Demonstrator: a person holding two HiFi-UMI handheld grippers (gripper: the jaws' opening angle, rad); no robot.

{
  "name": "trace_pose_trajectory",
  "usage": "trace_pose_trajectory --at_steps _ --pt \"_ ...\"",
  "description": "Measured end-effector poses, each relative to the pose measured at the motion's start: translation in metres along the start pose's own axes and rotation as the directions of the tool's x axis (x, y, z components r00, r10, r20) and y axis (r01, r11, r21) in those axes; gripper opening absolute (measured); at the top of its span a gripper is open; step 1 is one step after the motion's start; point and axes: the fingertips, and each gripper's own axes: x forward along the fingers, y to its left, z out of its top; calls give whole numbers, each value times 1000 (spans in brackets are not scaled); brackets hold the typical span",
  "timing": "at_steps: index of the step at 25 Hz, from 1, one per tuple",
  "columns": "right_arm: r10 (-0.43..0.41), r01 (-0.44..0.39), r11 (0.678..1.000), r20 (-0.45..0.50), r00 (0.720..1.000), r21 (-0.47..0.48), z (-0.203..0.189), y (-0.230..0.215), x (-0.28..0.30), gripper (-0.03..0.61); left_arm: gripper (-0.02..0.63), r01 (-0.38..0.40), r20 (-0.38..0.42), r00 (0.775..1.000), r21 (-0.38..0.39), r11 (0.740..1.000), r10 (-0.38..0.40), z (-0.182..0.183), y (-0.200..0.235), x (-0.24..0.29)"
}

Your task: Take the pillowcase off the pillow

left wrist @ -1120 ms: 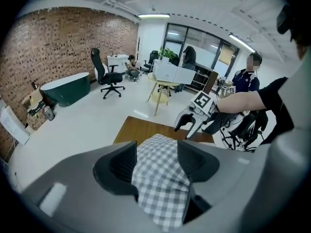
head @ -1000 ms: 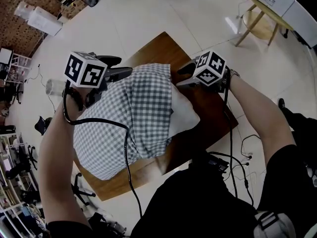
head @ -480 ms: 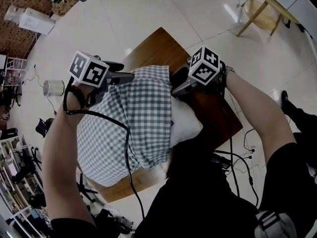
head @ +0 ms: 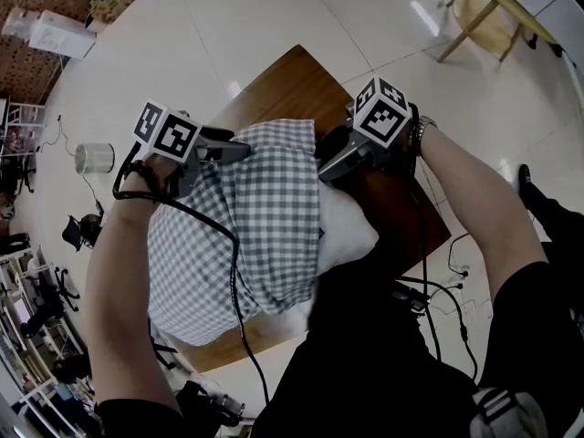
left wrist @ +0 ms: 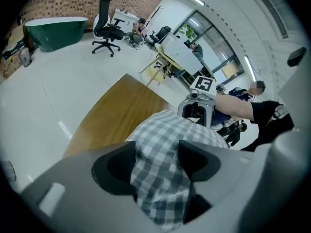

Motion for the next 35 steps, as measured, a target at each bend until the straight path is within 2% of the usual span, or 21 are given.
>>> trace_pose_trajectory --at_steps 3,5,8,9,14,17,23,29,32,35 --pt "-23 23 1000 -5 1000 -15 -1 -6 10 297 215 -17 -12 1000 23 1000 17 0 2 4" --pt "-49 49 998 -19 999 -31 -4 -12 15 246 150 -39 -16 999 46 998 39 2 3 6" --pt "-101 99 993 -25 995 -66 -6 -9 18 75 78 -67 2 998 60 996 67 2 0 -1" --pt "-121 119 990 -22 992 -80 -6 -6 17 45 67 -73 17 997 57 996 72 2 -2 -5" --pt "-251 248 954 6 968 -167 -9 15 4 21 33 -124 87 989 29 992 121 -3 -8 -31" --pt "-328 320 915 10 945 -247 -12 37 4 20 22 -159 110 982 22 987 155 -11 -14 -43" --pt "-463 422 800 10 886 -427 -19 79 8 17 9 -287 135 949 -15 958 286 -30 -18 -68" --pt "-527 474 719 46 849 -508 -24 121 12 17 9 -352 153 921 -66 934 358 -57 -29 -87" --pt "-551 490 694 48 833 -527 -27 148 23 17 8 -382 158 906 -97 919 393 -78 -33 -102" --pt "-581 507 647 62 812 -569 -23 166 32 17 8 -414 167 886 -136 900 432 -93 -31 -117"
